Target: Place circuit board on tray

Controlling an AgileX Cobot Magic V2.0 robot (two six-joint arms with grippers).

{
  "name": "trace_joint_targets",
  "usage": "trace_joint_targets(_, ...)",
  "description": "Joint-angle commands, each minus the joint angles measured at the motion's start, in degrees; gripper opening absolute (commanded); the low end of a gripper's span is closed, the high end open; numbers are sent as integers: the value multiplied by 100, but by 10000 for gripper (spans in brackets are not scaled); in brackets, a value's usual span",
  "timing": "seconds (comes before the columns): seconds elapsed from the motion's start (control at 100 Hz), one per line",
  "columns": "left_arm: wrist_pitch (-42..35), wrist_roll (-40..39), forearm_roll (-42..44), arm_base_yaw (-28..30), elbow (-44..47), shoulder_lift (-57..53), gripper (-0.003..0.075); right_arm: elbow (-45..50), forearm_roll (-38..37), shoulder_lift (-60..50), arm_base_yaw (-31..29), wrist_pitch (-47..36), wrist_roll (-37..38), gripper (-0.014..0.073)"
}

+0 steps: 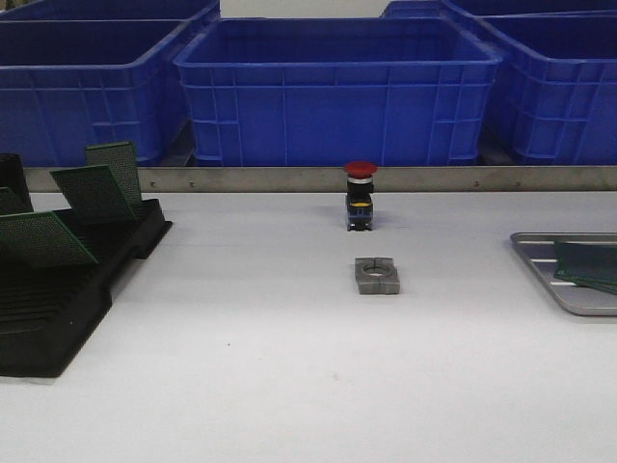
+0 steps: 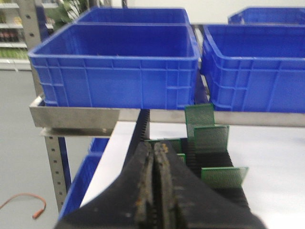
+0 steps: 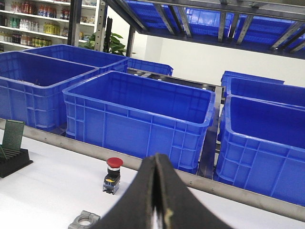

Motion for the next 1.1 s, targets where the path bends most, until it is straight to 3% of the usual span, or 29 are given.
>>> trace_joint_targets(0.0, -1061, -740, 600, -130, 258, -55, -20, -134, 134, -57, -11, -136, -57, -61)
trace_joint_targets(0.1, -1080, -1412, 1125, -280, 725, -281, -20, -134, 138, -57, -11, -130, -57, -61)
trace_joint_targets(0.13, -1063, -1413, 1125, -294, 810, -409, -20, -134, 138, -57, -11, -130, -57, -61)
trace_joint_targets(0.17, -480, -1413, 1137, -339, 780, -545, -20, -134, 138, -57, -11, -121, -57, -61)
trace_joint_targets(0.5, -136, -1250, 1196, -342, 794, -521, -20, -134, 150, -49, -11, -59, -57, -61)
trace_joint_targets(1.09, -245, -1250, 1068, -342, 782, -521, -20, -134, 150, -49, -11, -46, -57, -61)
